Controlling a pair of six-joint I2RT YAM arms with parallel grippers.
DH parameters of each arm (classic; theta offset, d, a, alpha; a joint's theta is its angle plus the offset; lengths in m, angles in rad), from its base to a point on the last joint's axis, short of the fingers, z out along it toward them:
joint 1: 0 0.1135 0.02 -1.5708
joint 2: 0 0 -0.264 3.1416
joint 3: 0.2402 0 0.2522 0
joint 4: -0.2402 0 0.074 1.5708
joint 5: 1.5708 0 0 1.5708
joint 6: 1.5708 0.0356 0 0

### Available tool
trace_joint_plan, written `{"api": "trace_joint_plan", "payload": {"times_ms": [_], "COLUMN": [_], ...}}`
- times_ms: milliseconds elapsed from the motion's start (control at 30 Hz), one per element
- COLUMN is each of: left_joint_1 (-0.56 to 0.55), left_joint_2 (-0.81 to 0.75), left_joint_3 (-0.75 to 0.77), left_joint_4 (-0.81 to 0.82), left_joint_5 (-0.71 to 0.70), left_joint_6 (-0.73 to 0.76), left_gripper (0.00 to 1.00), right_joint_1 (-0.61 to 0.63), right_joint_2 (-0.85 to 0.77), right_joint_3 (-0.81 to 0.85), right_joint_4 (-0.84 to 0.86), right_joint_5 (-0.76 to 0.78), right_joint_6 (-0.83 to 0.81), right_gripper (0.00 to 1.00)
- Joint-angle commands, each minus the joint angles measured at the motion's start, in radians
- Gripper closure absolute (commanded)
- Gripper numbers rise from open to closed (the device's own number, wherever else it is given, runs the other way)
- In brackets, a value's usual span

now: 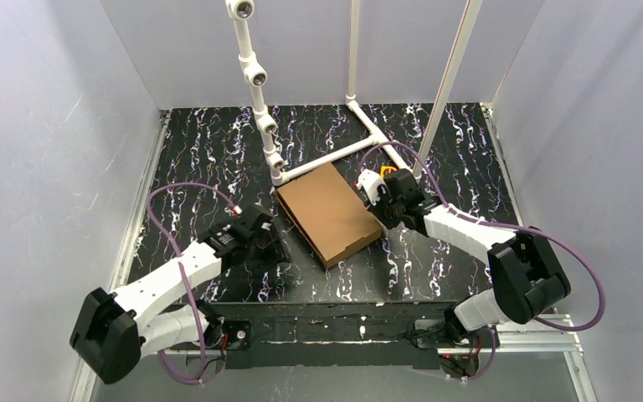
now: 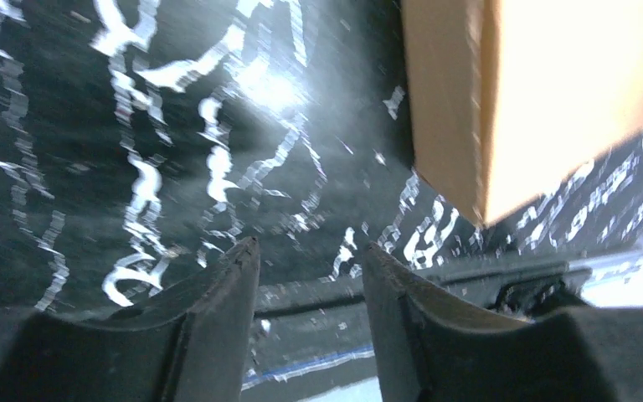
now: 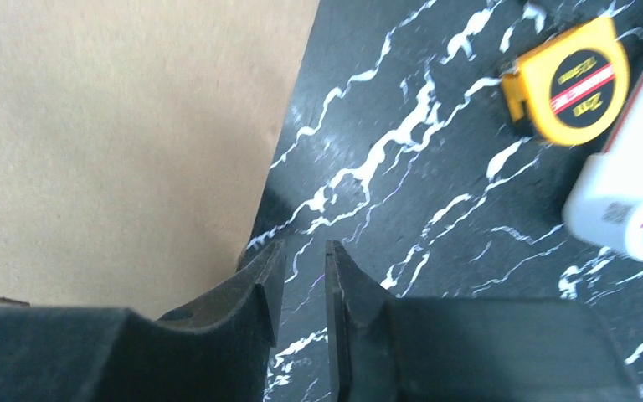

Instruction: Fold the paper box

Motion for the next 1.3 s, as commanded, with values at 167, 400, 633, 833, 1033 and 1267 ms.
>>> {"api": "trace_joint_plan", "payload": {"times_ms": [167, 400, 633, 833, 1033, 1267], "left_joint_1": [0.339, 0.428, 0.446, 0.389, 0.399, 0.464], "left_joint_2": [0.134, 0.481, 0.721, 0.749, 0.562, 0.111], "left_joint_3": [-0.017, 0.220, 0.427, 0.470, 0.322, 0.049], "left_joint_4": [0.293, 0.277, 0.326, 0.395, 0.312, 0.247], "left_joint_5": [0.010, 0.004, 0.115, 0.220, 0.072, 0.044], "left_joint_6": [0.181, 0.227, 0.262, 0.237, 0.222, 0.241], "left_gripper": [0.62, 0.88, 0.95, 0.98, 0.94, 0.59], "right_joint_1": [-0.004, -0.004, 0.010, 0.151, 0.128, 0.040], "right_joint_2": [0.232, 0.514, 0.677, 0.600, 0.571, 0.322], "right_joint_3": [0.325, 0.609, 0.762, 0.616, 0.640, 0.525], "right_joint_4": [0.008, 0.001, -0.015, 0.041, -0.012, -0.049], "right_joint_5": [0.080, 0.109, -0.004, -0.107, 0.082, 0.090], "right_joint_6": [-0.069, -0.054, -0.048, -0.049, -0.019, -0.074], "right_gripper": [0.72, 0.80, 0.88, 0.92, 0.84, 0.64]}}
